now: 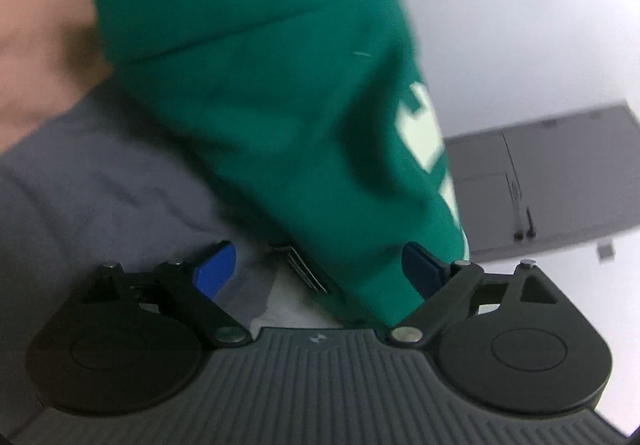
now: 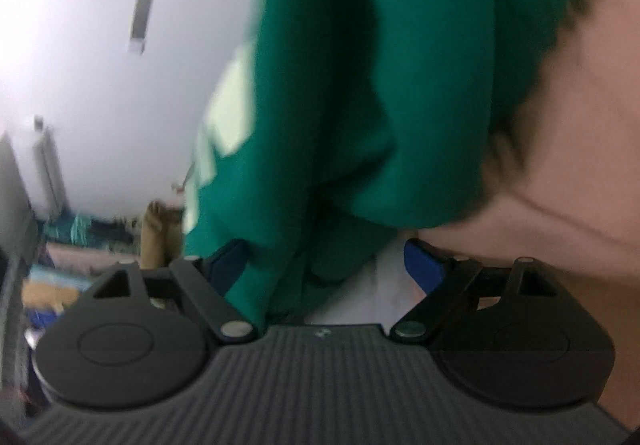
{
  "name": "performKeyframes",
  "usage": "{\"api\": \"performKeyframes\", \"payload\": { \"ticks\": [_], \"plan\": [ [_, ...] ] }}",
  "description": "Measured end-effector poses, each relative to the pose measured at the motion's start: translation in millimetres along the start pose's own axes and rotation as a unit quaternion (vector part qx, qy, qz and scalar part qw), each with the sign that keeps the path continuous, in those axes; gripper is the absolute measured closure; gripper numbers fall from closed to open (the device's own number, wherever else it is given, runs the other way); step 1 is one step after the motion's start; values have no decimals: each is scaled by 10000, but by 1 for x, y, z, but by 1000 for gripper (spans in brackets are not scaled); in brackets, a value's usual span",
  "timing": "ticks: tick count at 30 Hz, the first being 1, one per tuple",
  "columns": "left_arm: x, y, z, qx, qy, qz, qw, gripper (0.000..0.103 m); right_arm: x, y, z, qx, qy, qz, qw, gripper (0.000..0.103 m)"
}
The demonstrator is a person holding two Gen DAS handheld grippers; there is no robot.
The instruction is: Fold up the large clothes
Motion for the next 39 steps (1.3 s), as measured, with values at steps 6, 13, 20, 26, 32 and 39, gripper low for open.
{"api": "performKeyframes", "payload": {
  "ticks": [6,13,20,26,32,39],
  "plan": [
    [4,-14,24,-900,491,-439,9938,8,-6,-11,-4,409,-364,-1062,9928,13],
    [10,-26,32,-1319,750,-712,9859,7,-23,-29,-17,872,-384,-1552,9833,13],
    [21,-35,36,-1804,863,-842,9762,7,-4,-33,-6,768,-135,-1628,9836,10],
    [33,-22,27,-1314,488,-885,9862,7,7,-39,9,439,80,-1627,9857,8],
    [39,-20,28,-1435,555,-742,9853,6,12,-46,33,-239,-131,-1560,9874,8],
    [36,-16,23,-1360,530,-812,9859,7,36,-49,20,-165,-98,-1431,9895,1]
  ]
}}
Point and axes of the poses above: each gripper's, at about its wrist camera, not at the fingertips, and x roughly the way its jaws point, z to its left, y to its underside, the point moved 3 cm from there along x, roughly the way its jaws point, and after that the axes turned 3 degrees about -z, right-handed, at the moved point
